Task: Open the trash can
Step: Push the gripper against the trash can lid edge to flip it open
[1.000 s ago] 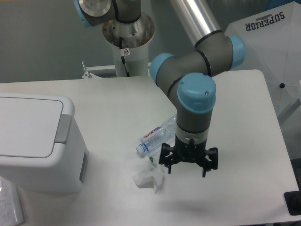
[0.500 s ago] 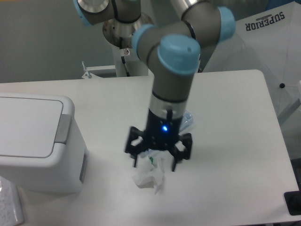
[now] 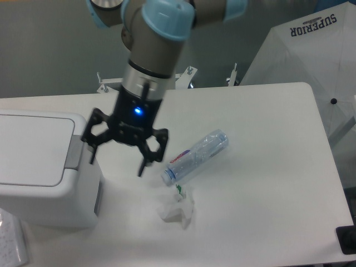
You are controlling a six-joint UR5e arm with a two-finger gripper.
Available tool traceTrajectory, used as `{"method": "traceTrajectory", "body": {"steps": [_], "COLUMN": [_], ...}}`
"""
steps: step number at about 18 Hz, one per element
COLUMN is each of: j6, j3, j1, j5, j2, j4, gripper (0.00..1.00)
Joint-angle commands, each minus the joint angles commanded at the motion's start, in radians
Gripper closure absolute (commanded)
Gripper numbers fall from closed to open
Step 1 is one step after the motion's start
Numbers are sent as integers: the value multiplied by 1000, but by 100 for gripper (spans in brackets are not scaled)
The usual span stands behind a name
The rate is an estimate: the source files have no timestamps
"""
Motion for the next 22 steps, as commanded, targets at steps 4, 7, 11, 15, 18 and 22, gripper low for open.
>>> {"method": "traceTrajectory", "body": {"steps": [4,7,11,15,18,22], "j6": [-3,-3,-2,-2,-2,-6], "j3": [-14,-15,-37,-38,-41,-29], "j1": [-20,-29,-34,-35,-34,-34], "j5": [2,3,17,28,29,26], "j2": [-15,-31,-31,-31,-31,-29], "j4": [21,43,46,45,46,43], "gripper": [0,0,0,0,0,0]}}
